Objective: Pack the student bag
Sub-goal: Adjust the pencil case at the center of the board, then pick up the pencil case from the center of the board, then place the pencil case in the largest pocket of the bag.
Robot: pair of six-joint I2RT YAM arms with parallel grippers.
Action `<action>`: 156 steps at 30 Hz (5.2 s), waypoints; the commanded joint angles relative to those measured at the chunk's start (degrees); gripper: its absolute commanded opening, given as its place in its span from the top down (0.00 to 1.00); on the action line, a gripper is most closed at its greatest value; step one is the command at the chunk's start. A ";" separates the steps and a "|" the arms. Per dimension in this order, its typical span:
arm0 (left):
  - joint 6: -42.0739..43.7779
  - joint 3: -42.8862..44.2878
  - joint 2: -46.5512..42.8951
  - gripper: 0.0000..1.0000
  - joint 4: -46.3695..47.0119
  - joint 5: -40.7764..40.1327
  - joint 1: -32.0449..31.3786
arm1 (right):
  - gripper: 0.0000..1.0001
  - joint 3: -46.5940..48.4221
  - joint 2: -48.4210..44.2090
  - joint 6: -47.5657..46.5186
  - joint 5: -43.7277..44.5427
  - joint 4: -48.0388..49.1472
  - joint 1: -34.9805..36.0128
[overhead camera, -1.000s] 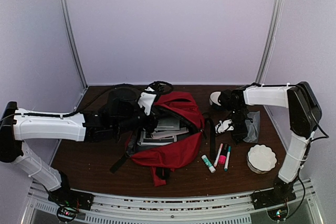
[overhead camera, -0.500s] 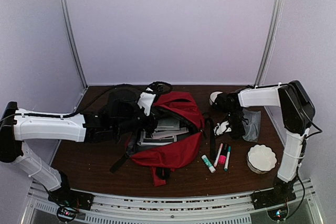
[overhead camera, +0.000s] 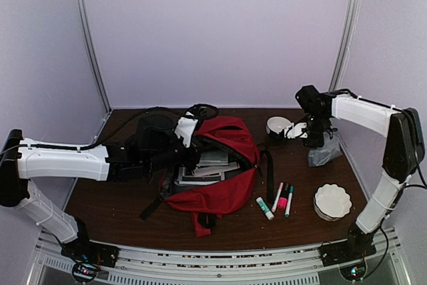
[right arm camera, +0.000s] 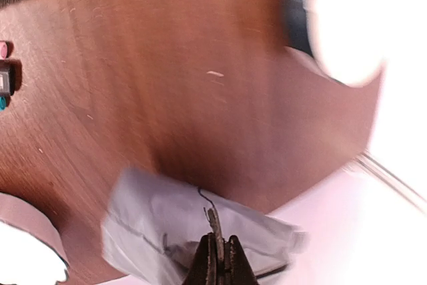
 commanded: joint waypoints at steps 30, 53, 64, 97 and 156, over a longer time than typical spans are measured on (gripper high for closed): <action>0.61 2.02 0.98 1.00 2.86 4.57 -0.08 | 0.32 9.53 -4.67 -15.90 -17.67 -27.88 -4.96; -2.93 1.58 0.50 1.00 -0.04 6.29 -0.13 | 0.11 14.95 13.63 -26.25 -4.81 -20.03 -8.98; -2.67 -0.13 -2.48 1.00 -2.24 3.26 -0.11 | 0.34 17.49 19.81 -22.04 -3.55 -24.60 -10.98; -5.26 15.25 8.31 1.00 -1.79 10.05 0.99 | 1.00 14.60 -19.02 7.78 -39.65 -33.00 14.68; -4.75 18.56 4.02 1.00 -13.17 29.53 2.79 | 1.00 16.41 11.22 19.81 6.36 -6.41 39.96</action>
